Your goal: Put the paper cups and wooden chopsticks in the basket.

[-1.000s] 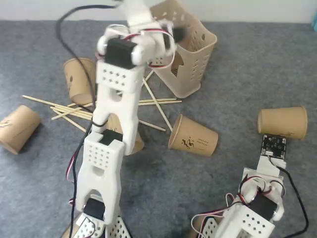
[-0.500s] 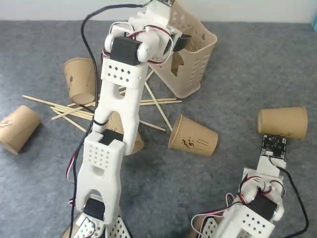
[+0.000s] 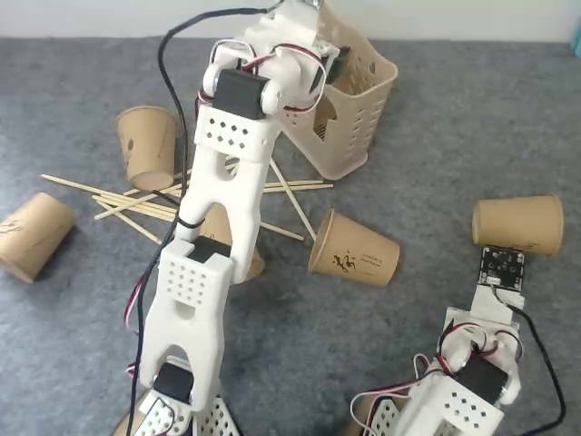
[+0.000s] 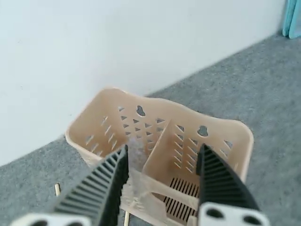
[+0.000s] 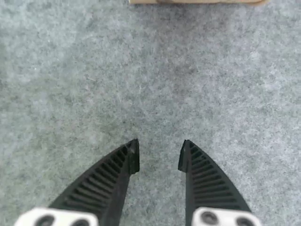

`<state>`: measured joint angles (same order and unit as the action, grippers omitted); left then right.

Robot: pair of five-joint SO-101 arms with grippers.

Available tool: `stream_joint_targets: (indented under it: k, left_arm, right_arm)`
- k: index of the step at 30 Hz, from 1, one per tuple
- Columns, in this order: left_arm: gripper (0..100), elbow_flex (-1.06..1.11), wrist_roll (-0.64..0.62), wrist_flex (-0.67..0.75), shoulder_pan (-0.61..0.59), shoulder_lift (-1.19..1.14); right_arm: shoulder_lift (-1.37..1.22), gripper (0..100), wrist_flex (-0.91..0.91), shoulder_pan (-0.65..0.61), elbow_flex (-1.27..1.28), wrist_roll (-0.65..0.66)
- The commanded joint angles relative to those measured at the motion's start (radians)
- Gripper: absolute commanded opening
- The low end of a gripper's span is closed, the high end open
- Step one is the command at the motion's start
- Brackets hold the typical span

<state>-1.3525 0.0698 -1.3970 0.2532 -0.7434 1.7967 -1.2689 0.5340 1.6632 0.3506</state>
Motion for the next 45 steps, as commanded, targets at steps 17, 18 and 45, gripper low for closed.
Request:
stream_joint_targets:
  k: [17, 18, 45]
  left_arm:
    - [22, -0.113, -0.222, -0.364, -0.33, 0.163]
    - [22, -0.093, -0.222, -0.364, -0.35, 0.187]
    - [22, 1.241, -0.216, -0.229, -0.66, 0.916]
  right_arm:
    - [0.013, 15.5, 0.116, -0.101, -0.311, -0.175]
    - [0.013, 15.6, 0.117, -0.102, -0.344, -0.176]
    - [-1.428, 15.9, -0.32, -0.463, -1.942, -0.775]
